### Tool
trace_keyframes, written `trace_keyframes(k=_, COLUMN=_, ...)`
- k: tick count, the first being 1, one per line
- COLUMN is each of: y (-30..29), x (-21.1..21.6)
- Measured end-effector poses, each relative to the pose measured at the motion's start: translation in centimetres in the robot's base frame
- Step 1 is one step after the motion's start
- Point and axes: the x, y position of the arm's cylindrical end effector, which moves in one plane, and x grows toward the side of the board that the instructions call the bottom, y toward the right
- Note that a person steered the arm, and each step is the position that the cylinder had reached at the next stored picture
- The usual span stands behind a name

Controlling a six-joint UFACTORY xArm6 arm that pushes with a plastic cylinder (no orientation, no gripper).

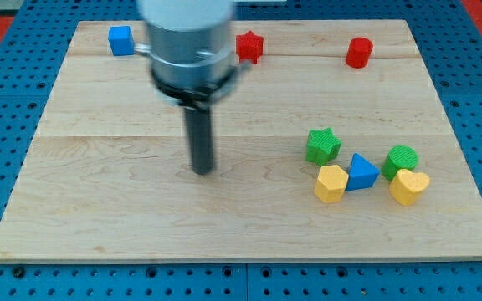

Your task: Push the red star into the green star

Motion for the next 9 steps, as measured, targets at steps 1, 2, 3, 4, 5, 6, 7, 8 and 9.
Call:
trace_keyframes(k=1, y=-1.6, x=-6.2)
trace_keyframes(k=2, y=-0.6, x=-11.9)
trace_keyframes(k=3, y=-0.6, x=-17.8)
trace_keyframes(k=4, y=0.0, x=-22.6)
trace_keyframes(k=5, y=4.2, x=-25.3)
trace_keyframes(k=6, y=9.0, x=-23.4)
trace_keyframes(k=7, y=11.1, x=-19.7)
trace_keyframes(k=8, y=11.5, x=-20.2)
trace_keyframes(k=9, y=13.7, x=-20.2)
